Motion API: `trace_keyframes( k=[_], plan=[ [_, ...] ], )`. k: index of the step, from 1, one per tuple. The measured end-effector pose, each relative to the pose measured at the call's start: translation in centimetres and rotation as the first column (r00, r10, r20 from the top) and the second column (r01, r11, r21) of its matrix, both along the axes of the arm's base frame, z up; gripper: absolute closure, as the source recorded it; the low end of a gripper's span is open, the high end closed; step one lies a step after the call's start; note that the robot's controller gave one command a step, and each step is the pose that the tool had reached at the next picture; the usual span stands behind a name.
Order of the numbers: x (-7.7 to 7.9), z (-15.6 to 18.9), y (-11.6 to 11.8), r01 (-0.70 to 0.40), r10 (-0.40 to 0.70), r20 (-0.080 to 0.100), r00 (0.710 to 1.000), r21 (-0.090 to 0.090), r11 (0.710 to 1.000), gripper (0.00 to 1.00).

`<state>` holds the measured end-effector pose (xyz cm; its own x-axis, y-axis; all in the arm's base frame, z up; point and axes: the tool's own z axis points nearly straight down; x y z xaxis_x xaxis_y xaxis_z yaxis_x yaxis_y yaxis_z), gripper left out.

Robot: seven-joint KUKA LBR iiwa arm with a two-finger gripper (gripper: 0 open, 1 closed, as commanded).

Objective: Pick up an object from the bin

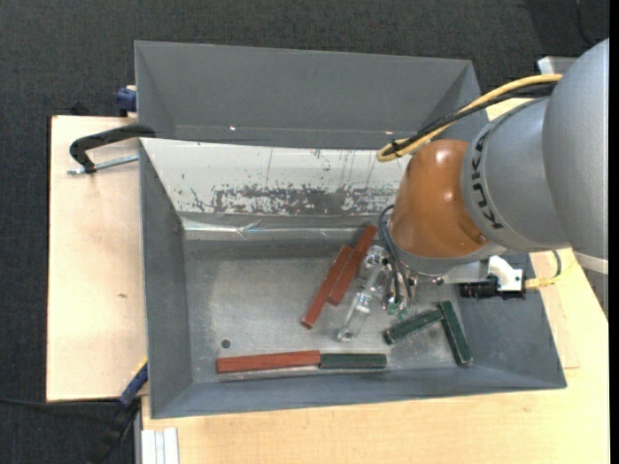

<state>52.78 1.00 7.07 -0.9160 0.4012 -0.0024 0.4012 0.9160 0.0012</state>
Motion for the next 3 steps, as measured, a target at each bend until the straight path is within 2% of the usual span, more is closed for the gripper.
trace_keyframes(
  k=[1, 2, 3],
  plan=[
    [0.1, 0.0, 2.3, 0.001, -0.001, -0.001, 1.000, 0.003, 1.000, 0.00],
    [0.7, 0.0, 5.3, -0.120, 0.120, 0.000, 0.993, -0.002, 0.993, 0.00],
    [2.3, 0.0, 7.4, -0.318, 0.318, 0.001, 0.948, 0.002, 0.948, 0.00]
  ],
)
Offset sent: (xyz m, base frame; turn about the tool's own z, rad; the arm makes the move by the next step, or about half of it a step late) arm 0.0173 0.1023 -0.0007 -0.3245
